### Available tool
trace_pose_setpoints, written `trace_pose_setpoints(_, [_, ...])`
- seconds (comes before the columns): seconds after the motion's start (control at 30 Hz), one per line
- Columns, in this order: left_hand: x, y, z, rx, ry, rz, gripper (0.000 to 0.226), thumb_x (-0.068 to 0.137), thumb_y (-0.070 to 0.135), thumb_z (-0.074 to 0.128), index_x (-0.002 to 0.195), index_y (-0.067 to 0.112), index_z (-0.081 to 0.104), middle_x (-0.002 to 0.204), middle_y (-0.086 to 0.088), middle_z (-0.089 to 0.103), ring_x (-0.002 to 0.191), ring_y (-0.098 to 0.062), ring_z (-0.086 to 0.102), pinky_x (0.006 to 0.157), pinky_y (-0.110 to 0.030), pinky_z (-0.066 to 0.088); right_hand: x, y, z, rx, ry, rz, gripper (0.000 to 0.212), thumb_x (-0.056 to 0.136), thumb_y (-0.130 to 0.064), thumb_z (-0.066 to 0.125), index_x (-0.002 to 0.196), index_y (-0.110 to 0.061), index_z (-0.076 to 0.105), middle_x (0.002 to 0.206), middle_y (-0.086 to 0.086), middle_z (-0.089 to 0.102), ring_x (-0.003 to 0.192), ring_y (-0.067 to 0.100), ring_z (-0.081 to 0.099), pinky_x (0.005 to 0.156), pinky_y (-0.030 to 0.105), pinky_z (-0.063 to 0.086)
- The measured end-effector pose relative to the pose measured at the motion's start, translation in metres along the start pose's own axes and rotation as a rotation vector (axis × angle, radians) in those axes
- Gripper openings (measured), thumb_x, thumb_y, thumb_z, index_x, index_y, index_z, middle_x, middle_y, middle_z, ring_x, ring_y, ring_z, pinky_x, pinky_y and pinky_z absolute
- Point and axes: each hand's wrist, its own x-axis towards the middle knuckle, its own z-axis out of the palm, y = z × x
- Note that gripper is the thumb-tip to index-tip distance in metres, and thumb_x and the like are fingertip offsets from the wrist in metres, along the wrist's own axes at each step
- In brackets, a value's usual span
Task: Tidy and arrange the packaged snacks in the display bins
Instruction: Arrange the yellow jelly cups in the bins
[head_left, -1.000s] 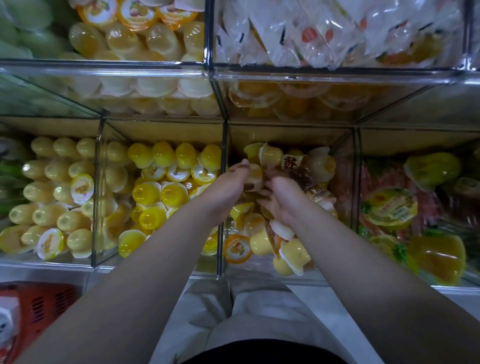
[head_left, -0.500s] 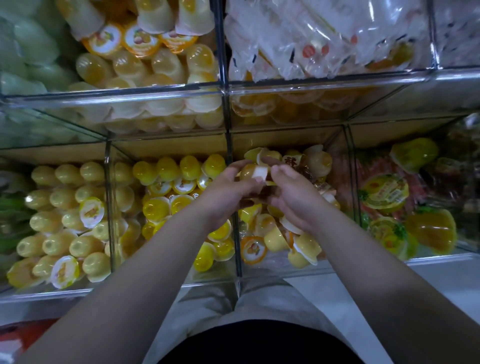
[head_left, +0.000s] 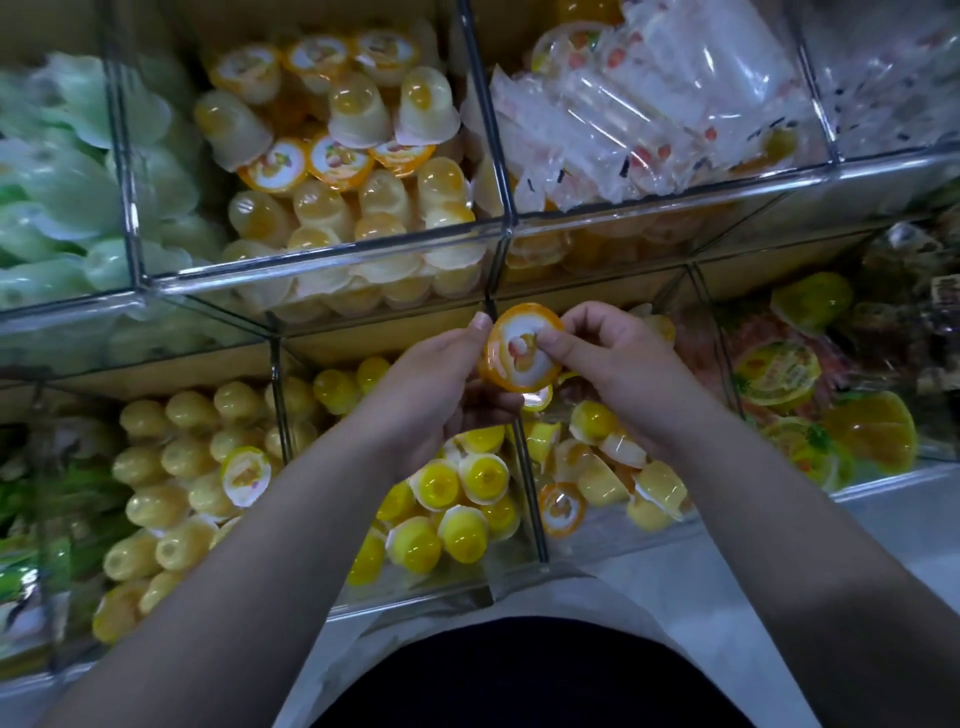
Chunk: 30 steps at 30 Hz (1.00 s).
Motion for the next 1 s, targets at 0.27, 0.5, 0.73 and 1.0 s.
trace_pose_setpoints(0.27, [-0.03,0.031,-0.033,0.079,-0.132,0.119,0.018,0.096,0.021,0.054,0.095,0.012,0.07,0.077,-0.01,0.063,0.064,-0.013,0.061,0.076,-0.027,0.057,-0.013,-0.04,0.034,0.099,0.006,-0.052,0.017,0.091,-0.021,0.063,0.078,-0.014,0.054,0.072,0.004,0.063,0.062,0.01,0.061,0.057,0.024,0.052])
trace_pose_setpoints(0.5, [-0.044,0.065,-0.063,0.208,-0.083,0.258,0.017,0.084,0.022,0.066,0.099,0.016,0.072,0.086,-0.004,0.075,0.062,-0.011,0.068,0.075,-0.031,0.058,-0.011,-0.068,0.063,0.137,0.016,-0.126,0.018,0.091,-0.019,0.062,0.076,-0.014,0.054,0.072,0.003,0.064,0.064,0.012,0.062,0.058,0.025,0.055])
trace_pose_setpoints(0.73, [-0.036,0.093,-0.085,0.237,0.084,0.378,0.014,0.078,0.023,0.075,0.083,0.015,0.064,0.068,-0.001,0.072,0.061,-0.012,0.07,0.062,-0.024,0.058,0.009,-0.092,0.087,0.11,0.059,-0.182,0.018,0.092,-0.021,0.064,0.079,-0.014,0.053,0.081,0.013,0.063,0.07,0.02,0.062,0.064,0.031,0.055])
trace_pose_setpoints(1.0, [-0.003,0.117,-0.102,0.239,0.241,0.422,0.012,0.089,0.02,0.068,0.079,0.016,0.065,0.063,0.002,0.067,0.062,-0.011,0.064,0.063,-0.021,0.056,0.055,-0.117,0.102,0.049,0.139,-0.152,0.016,0.092,-0.024,0.065,0.081,-0.016,0.056,0.086,0.007,0.066,0.06,0.009,0.068,0.055,0.019,0.053])
